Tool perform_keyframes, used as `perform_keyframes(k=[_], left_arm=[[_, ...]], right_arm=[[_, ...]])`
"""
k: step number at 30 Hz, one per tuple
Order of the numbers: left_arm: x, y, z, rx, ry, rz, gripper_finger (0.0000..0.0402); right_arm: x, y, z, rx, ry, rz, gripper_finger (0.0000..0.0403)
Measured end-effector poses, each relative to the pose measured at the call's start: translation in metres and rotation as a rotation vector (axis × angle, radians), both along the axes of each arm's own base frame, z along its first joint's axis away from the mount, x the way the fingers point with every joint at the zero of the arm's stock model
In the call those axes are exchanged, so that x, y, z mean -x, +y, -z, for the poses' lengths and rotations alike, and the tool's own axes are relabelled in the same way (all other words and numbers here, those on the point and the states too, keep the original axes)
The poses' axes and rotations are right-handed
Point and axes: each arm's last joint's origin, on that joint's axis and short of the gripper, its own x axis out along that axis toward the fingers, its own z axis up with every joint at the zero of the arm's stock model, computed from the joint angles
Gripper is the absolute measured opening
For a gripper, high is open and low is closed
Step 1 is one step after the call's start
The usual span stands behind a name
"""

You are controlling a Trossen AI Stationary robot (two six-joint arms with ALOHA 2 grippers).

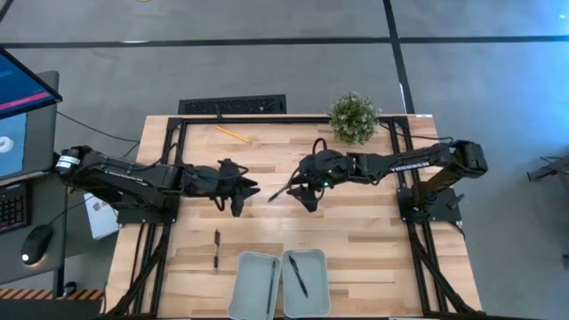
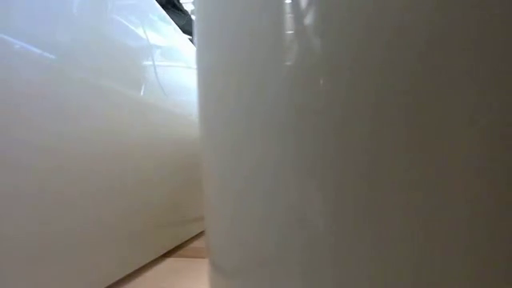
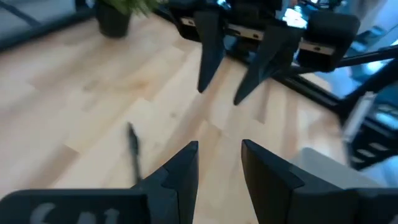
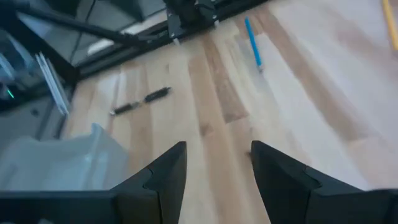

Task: Sort pens & pencils
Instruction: Put the top black pen into the right gray bin

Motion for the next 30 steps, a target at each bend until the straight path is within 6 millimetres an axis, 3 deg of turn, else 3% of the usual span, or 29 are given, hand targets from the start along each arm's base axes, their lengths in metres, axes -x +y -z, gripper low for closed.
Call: perform_keyframes(k=[6,12,22,30], left_arm=[[0.001,0.010,0.001,-0.156,0.035,-0.101,0.0112],[0.002,0.028,0.002,-0.175,0.058,-0.205,0.0112],[0.004,0.047,0.003,-0.166,0.081,-0.272,0.0112],[0.005,0.056,0.003,-0.154,0.088,-0.255,0.0112]], right_arm=[[0.000,-0.002,0.000,0.183,-0.018,-0.105,0.0201],[0.001,-0.005,0.002,0.367,-0.015,-0.214,0.0201],[0.006,-0.019,0.026,0.320,0.172,-0.193,0.0201],[0.004,-0.029,0.025,0.260,0.161,-0.115,0.0201]])
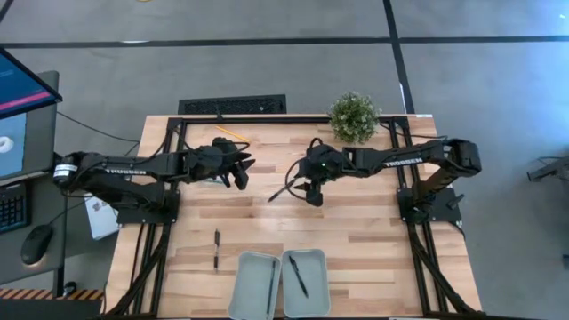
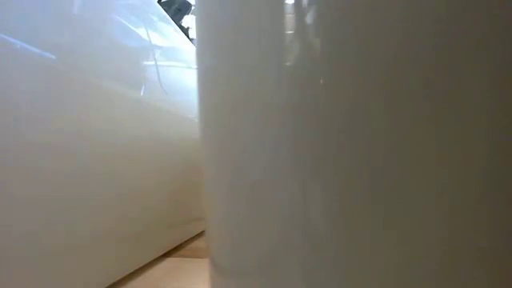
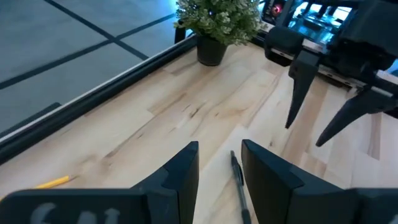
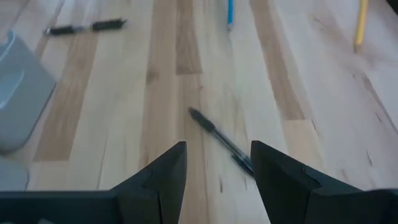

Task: Sort pens & pencils
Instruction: Put the top black pen into the right gray bin

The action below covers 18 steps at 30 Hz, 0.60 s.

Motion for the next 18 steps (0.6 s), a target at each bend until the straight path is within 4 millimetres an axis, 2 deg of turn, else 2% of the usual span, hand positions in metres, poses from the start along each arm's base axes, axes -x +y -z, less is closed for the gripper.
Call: perform_keyframes(k=[7,13,18], left_arm=[[0.004,0.015,0.003,-0.001,0.038,-0.058,0.0112],[0.005,0.018,0.004,0.026,0.041,-0.042,0.0112],[0.005,0.018,0.004,0.028,0.041,-0.041,0.0112]], right_arm=[[0.000,-0.005,0.000,-0.135,0.001,0.133,0.0201],[0.000,-0.001,0.000,-0.093,0.001,0.085,0.0201],[0.000,-0.001,0.000,-0.155,0.000,0.139,0.0201]])
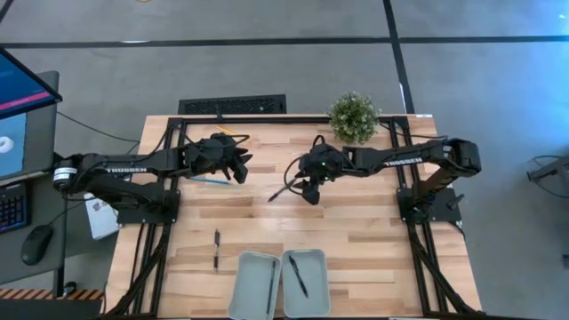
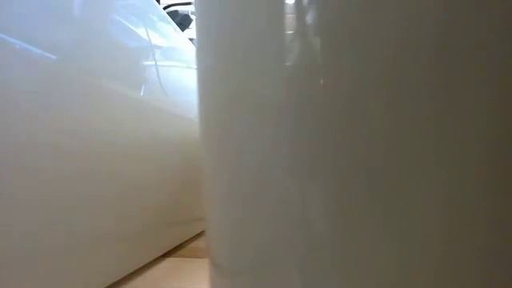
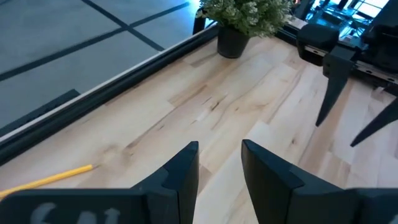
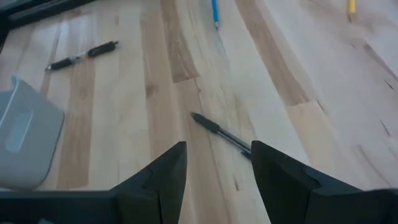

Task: Sort pens & pencils
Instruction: Put the top black pen into the right gray bin

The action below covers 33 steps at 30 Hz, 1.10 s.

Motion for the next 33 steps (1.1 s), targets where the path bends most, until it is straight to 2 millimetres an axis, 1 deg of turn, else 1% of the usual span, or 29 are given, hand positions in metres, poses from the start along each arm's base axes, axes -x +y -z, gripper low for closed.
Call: perform_keyframes(k=[4,9,11,16,20,22,24,27,31,33], left_arm=[[0.000,0.000,0.000,0.000,0.000,0.000,0.0112],[0.000,0.000,0.000,0.001,0.000,-0.001,0.0112],[0.000,0.000,0.000,0.002,0.000,-0.001,0.0112],[0.001,0.000,0.001,-0.007,0.022,0.006,0.0112],[0.002,-0.001,0.003,0.018,0.036,0.005,0.0112],[0.002,-0.001,0.005,0.036,0.045,0.020,0.0112],[0.003,-0.002,0.006,0.047,0.058,0.036,0.0112],[0.004,-0.003,0.007,0.033,0.089,0.055,0.0112],[0.005,-0.003,0.009,0.022,0.123,0.065,0.0112],[0.006,-0.003,0.011,0.025,0.149,0.077,0.0112]], right_arm=[[0.000,0.000,0.000,-0.019,0.001,0.019,0.0201],[0.000,0.000,0.000,-0.123,0.006,0.106,0.0201],[0.000,0.000,0.000,-0.139,0.007,0.119,0.0201],[0.000,0.003,0.000,-0.088,0.006,0.065,0.0201],[-0.001,0.004,0.004,-0.092,0.022,0.067,0.0201],[-0.005,0.004,0.007,-0.081,0.026,0.056,0.0201],[-0.007,0.004,0.010,-0.080,0.068,0.037,0.0201],[-0.024,0.003,0.006,-0.058,0.060,-0.009,0.0201],[-0.045,0.000,0.013,-0.022,0.171,-0.059,0.0201],[-0.056,-0.002,0.012,0.001,0.212,-0.090,0.0201]])
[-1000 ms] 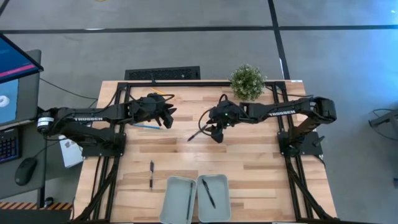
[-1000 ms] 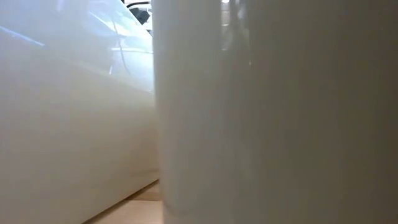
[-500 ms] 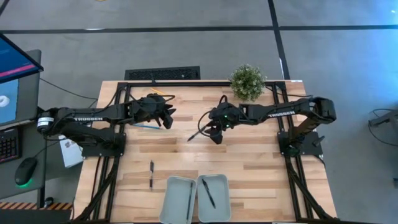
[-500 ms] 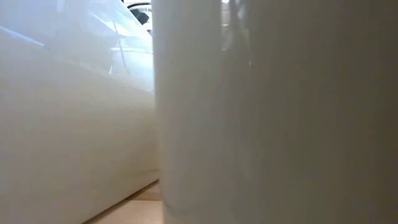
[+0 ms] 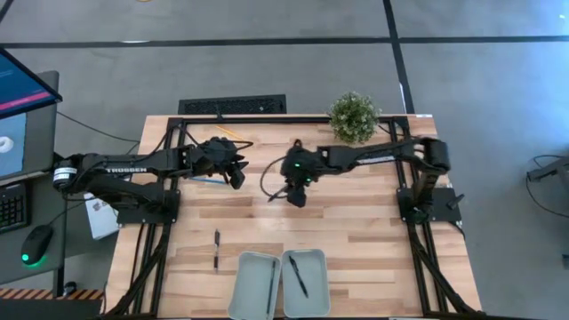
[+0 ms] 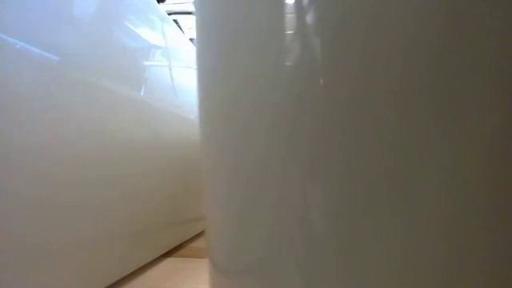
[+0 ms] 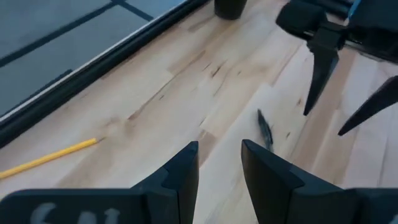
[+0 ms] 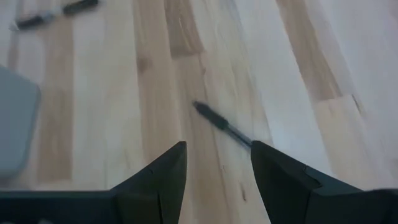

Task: Sort pens & pencils
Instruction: Put the top black pen into the right gray bin

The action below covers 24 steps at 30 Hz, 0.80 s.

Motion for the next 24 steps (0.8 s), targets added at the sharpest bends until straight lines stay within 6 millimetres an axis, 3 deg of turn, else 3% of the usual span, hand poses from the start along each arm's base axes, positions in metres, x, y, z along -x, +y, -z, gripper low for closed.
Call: perform_keyframes(k=[4,9,24], left_arm=[[0.003,-0.001,0.005,0.007,0.066,0.031,0.0112],[0.006,-0.002,0.008,0.010,0.118,0.032,0.0112],[0.009,-0.002,0.011,-0.025,0.187,0.074,0.0112]], right_arm=[[-0.014,-0.002,0.006,0.048,0.117,-0.092,0.0201],[-0.029,-0.004,0.001,0.118,0.102,-0.194,0.0201],[-0.027,-0.018,0.000,0.181,0.110,-0.220,0.0201]])
